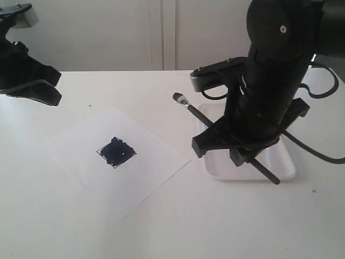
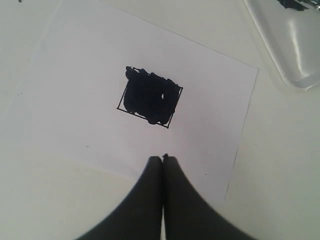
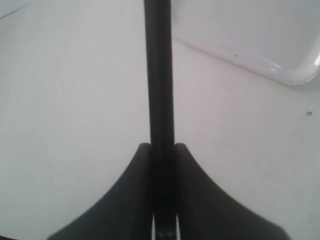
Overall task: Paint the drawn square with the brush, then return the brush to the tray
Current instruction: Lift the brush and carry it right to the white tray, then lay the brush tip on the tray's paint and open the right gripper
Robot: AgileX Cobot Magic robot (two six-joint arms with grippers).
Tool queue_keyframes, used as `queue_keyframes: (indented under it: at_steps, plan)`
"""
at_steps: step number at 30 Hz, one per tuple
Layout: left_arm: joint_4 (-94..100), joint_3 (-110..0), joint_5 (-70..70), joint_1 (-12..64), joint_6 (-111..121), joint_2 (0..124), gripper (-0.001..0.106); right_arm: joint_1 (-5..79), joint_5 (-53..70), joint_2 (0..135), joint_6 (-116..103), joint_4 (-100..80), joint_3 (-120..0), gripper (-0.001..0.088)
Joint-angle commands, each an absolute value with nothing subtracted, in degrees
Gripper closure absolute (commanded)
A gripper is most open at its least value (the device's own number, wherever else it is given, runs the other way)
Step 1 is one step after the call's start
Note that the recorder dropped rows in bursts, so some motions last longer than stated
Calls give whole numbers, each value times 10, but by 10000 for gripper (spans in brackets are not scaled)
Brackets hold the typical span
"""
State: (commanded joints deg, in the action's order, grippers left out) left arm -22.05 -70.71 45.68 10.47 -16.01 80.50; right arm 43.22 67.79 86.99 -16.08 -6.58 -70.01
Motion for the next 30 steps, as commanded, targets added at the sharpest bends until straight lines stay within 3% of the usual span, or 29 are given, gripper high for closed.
queue_keyframes:
  at_steps: [7, 20, 30]
  plan:
    - [-217, -707, 468, 105, -164, 800, 1053, 432, 655, 847, -230, -86, -643, 868]
    - [-207, -707, 478, 105, -169, 800, 1053, 431, 506, 806, -327, -83, -485, 868]
    - [-201, -707, 477, 105, -169, 800, 1053, 378, 416, 802, -351, -86, -414, 868]
